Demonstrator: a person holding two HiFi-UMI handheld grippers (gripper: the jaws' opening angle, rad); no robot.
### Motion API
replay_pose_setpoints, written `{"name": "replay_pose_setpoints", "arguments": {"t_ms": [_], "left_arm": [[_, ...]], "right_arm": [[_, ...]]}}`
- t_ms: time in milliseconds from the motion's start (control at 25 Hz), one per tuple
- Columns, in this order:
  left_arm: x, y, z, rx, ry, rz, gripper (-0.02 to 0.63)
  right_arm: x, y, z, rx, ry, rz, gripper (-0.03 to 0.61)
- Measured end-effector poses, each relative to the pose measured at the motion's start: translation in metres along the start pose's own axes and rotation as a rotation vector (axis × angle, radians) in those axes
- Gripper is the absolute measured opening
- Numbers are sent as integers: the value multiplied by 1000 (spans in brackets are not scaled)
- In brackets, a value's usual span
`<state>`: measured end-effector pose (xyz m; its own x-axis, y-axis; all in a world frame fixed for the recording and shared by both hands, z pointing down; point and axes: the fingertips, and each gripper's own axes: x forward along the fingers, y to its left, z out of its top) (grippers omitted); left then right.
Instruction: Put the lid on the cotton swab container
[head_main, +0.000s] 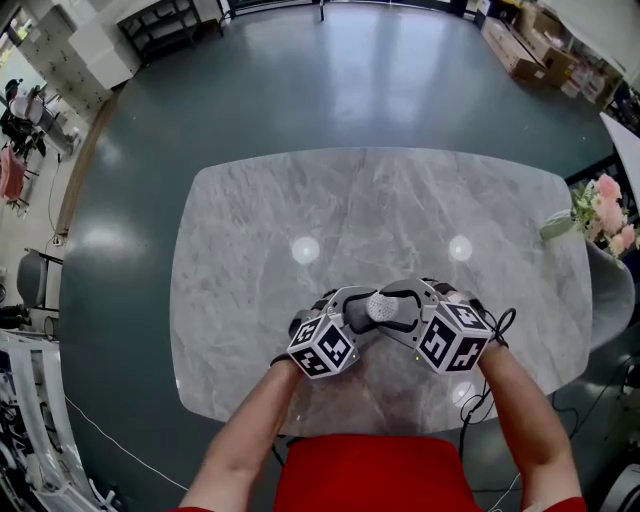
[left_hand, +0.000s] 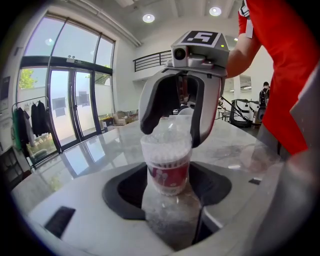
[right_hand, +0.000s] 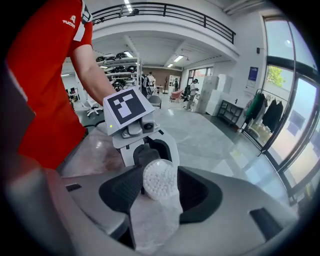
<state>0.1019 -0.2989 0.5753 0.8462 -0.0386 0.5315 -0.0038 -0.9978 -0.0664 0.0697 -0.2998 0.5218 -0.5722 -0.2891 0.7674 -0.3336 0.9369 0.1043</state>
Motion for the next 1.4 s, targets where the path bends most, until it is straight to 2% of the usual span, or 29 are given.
{"name": "replay_pose_setpoints", "arguments": {"t_ms": [160, 400, 480, 640, 680, 720, 960, 1080, 1160, 1320, 1400], "left_arm": [[3, -2, 1, -15, 15, 11, 295], [7, 0, 0, -28, 25, 33, 295], [7, 0, 1, -41, 24, 37, 295], [2, 1, 1, -69, 16, 62, 307], [0, 2, 1, -79, 11, 74, 314], [-3, 3, 2, -90, 6, 86, 321], [-17, 2, 1, -115, -8, 121, 331], [-33, -1, 6, -137, -35, 147, 331], [-47, -1, 19, -167, -92, 174, 331], [-86, -3, 68, -223, -281, 236, 328], [-105, -5, 95, -269, -366, 269, 275]], "right_arm": [[4, 6, -3, -80, 102, 0, 201], [9, 5, -7, -142, 176, -54, 204], [10, 5, -8, -158, 185, -81, 206], [9, 4, -6, -126, 142, -112, 206], [9, 4, -5, -113, 123, -119, 216], [8, 4, -4, -100, 103, -124, 255], [-7, 7, 3, -13, -37, -125, 255], [-23, 6, 15, 79, -153, -136, 253], [-40, 6, 23, 173, -271, -144, 250], [-79, 7, 46, 349, -537, -195, 236], [-97, 9, 53, 400, -629, -227, 213]]}}
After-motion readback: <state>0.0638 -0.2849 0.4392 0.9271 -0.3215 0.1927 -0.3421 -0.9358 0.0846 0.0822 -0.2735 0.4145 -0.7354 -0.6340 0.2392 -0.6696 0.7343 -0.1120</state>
